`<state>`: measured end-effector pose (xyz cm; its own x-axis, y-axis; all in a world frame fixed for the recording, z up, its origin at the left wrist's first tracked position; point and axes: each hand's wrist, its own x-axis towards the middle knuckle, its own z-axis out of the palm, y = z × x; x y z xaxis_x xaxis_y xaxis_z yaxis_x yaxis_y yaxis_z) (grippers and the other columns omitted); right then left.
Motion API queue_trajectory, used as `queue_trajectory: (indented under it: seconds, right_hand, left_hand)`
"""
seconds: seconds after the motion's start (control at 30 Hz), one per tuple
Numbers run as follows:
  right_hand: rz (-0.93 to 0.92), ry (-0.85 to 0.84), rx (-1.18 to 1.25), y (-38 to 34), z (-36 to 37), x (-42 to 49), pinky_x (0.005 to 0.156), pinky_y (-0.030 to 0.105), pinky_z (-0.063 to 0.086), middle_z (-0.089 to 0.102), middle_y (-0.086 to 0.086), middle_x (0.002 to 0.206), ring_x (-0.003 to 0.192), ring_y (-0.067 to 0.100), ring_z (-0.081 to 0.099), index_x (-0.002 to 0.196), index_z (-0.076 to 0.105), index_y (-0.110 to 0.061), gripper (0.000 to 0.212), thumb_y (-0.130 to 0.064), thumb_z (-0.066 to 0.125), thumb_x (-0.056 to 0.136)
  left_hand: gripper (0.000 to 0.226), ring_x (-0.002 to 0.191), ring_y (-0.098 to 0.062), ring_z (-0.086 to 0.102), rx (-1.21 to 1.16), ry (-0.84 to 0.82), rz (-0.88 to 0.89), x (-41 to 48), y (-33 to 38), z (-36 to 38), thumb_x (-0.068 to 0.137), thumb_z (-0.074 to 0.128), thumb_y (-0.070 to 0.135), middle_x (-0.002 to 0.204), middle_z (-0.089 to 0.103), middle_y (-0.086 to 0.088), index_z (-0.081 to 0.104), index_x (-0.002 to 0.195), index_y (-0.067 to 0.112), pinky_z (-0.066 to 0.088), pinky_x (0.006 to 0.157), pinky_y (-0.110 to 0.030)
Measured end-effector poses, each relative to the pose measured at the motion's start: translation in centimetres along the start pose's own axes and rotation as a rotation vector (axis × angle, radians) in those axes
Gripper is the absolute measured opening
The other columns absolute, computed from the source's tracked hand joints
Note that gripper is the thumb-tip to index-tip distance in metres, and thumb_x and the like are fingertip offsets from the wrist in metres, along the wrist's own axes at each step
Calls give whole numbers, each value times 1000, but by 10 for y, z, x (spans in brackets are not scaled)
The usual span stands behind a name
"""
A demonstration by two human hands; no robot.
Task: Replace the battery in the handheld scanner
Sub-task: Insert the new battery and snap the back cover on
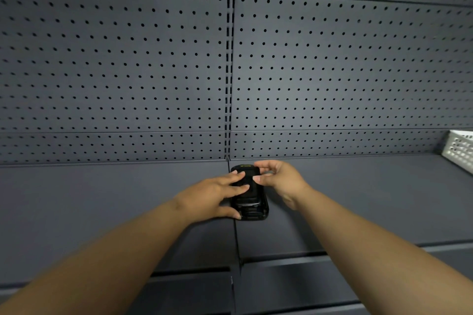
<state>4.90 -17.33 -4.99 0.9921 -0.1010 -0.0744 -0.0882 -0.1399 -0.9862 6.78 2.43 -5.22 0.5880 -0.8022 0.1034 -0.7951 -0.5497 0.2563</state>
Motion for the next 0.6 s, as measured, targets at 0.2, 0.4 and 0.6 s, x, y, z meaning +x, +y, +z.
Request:
queue_trajectory:
  seconds: [0.2,0.4,0.6]
  right_hand:
    - [-20,31,125,2,-4,1,77,18,47,59,3,83,73,12,58,121,54,5,41,14,59,81]
    - [-18,82,205,4,-7,4,94,32,47,60,11,91,86,22,58,123,52,9,42,12,60,81]
    - [-16,50,219,13,-1,-1,90,28,49,59,13,97,84,19,60,119,57,3,38,10,59,82]
  left_hand:
    - [74,135,2,-13,44,12,30,-5,2,0,84,60,41,155,-4,10,22,146,26,-1,109,-14]
    - [71,135,1,-9,43,26,25,-4,1,0,84,61,40,159,4,5,26,144,29,2,110,-16]
    - [65,137,-3,-9,45,41,59,-5,-2,3,84,62,38,159,7,0,34,142,28,2,112,-17]
